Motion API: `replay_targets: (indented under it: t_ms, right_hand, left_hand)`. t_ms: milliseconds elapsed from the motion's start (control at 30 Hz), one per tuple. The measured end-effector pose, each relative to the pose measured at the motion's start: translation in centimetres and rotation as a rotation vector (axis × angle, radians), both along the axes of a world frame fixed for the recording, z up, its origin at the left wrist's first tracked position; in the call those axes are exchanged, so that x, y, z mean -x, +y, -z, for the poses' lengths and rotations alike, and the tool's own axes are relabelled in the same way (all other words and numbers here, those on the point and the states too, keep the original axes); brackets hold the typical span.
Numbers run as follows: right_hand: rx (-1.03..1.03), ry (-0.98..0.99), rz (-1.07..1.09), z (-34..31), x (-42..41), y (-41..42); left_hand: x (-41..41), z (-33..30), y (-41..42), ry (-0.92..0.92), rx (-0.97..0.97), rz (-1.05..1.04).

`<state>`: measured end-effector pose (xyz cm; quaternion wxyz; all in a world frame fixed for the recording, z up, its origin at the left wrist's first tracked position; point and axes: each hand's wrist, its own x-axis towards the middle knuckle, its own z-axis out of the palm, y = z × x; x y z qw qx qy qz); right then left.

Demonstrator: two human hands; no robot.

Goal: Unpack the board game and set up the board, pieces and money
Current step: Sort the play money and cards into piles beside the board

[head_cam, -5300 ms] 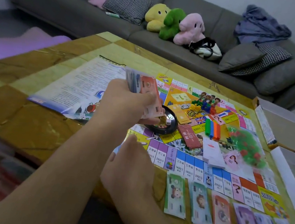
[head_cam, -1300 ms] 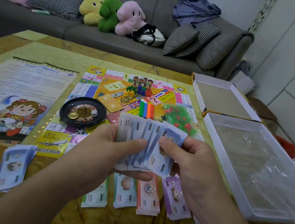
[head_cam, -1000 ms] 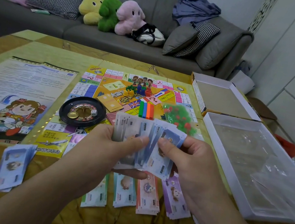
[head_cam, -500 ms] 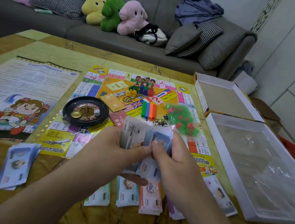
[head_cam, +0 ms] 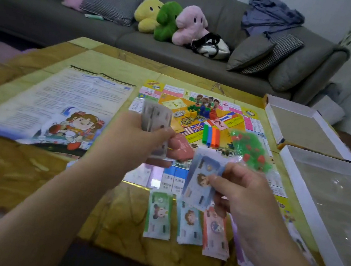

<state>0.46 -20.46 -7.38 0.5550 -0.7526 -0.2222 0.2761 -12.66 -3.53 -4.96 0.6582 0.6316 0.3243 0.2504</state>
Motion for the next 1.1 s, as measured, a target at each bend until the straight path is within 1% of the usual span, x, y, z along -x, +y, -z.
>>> replay_targets:
  t_ms: [67, 167, 300, 400, 467, 567, 600, 667, 733, 767, 867, 933, 967, 1000, 1033, 1100]
  right_hand:
    - [0.071, -0.009, -0.089, 0.6, 2.4, 2.1]
    - [0.184, -0.066, -0.237, 1.9, 6.7, 6.2]
    - [0.219, -0.162, -0.297, 3.5, 11.5, 12.0]
    - [0.261, -0.235, -0.314, 3.8, 13.5, 14.9]
    - [0.323, -0.373, -0.331, 4.0, 14.7, 15.8]
    - [0.51, -0.749, -0.388, 4.5, 16.1, 15.7]
    - [0.53, -0.814, -0.391, 4.7, 16.3, 15.5]
    - [0.487, -0.858, -0.363, 4.4, 16.4, 14.8]
    - [0.442, -0.81, -0.337, 3.8, 15.6, 14.1]
    - [0.378, -0.703, -0.293, 3.4, 14.7, 13.7]
    - [0.137, -0.253, -0.197, 1.9, 10.5, 11.6]
    - [-0.039, -0.038, -0.194, 0.8, 7.4, 9.7]
    - [-0.134, 0.032, -0.208, 0.2, 5.9, 8.4]
    - [-0.201, 0.055, -0.23, -0.3, 4.5, 7.1]
    - [-0.228, 0.033, -0.251, -0.6, 3.4, 6.0]
    - [-0.227, -0.058, -0.264, -1.0, 2.3, 4.6]
  left_hand:
    - [1.6, -0.3, 2.3, -0.037, 0.055, -0.115]
    - [3.9, -0.6, 4.5, -0.099, 0.112, -0.22]
    - [6.8, -1.0, 5.9, -0.127, 0.119, -0.271]
    - [7.8, -1.2, 6.2, -0.138, 0.121, -0.258]
    - [8.3, -1.2, 6.4, -0.155, 0.129, -0.252]
    - [8.4, -1.1, 6.6, -0.18, 0.144, -0.238]
    - [8.3, -1.1, 6.6, -0.18, 0.153, -0.228]
    - [8.0, -1.0, 6.6, -0.18, 0.175, -0.184]
    - [7.8, -0.8, 6.4, -0.172, 0.201, -0.11]
    - [7.7, -0.7, 6.3, -0.16, 0.205, -0.064]
    - [7.3, -0.4, 5.7, -0.128, 0.19, 0.061]
    - [7.0, -0.3, 5.2, -0.1, 0.173, 0.114]
    - [6.4, -0.2, 4.7, -0.08, 0.163, 0.14]
    - [5.8, -0.2, 4.0, -0.054, 0.155, 0.169]
    - [5.2, -0.1, 3.3, -0.021, 0.137, 0.202]
    - [4.1, 0.0, 2.0, 0.041, 0.075, 0.287]
